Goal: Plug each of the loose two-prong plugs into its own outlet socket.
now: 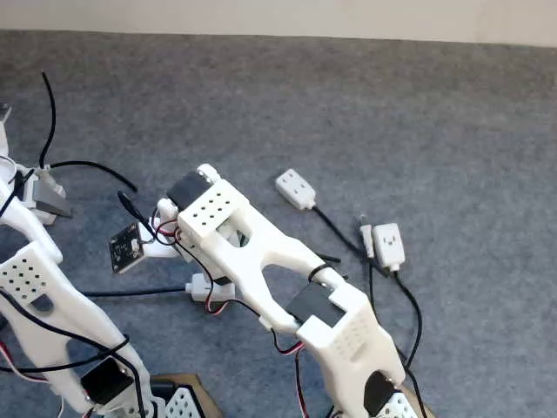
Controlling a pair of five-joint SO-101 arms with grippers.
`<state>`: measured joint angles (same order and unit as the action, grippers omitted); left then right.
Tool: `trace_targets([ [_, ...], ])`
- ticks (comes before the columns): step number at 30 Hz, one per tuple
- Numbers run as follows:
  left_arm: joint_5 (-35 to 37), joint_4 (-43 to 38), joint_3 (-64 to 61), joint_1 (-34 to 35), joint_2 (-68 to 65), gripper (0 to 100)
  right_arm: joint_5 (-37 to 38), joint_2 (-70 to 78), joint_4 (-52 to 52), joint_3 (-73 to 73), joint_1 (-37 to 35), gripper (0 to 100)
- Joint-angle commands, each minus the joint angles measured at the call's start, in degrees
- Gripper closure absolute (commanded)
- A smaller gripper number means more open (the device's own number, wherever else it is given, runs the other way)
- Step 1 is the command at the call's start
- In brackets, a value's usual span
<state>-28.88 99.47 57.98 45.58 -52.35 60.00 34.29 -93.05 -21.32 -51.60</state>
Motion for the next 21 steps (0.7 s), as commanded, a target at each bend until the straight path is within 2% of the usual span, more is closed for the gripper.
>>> trace_targets([
  [1, -0.18, 0.7, 2.07, 0.66, 0.84, 62, -3.6, 2.42, 1.54, 0.57, -1.71, 99.4],
  [6, -0.09, 1.05, 2.15, 0.48, 1.01, 62, -8.18, 2.42, -2.15, -6.37, -1.45, 96.6],
  [9, 0.09, 1.05, 2.15, -0.13, 1.63, 62, -8.97, 2.51, -7.96, -17.8, -1.45, 84.2],
  [12, 0.09, 1.41, 1.89, -0.57, 3.91, 62, -11.6, 1.63, -8.13, -24.75, -1.36, 73.0],
  [21, 0.09, 1.49, 1.89, -0.57, 10.77, 62, -19.16, -12.09, -8.04, -25.36, -1.27, 71.7],
])
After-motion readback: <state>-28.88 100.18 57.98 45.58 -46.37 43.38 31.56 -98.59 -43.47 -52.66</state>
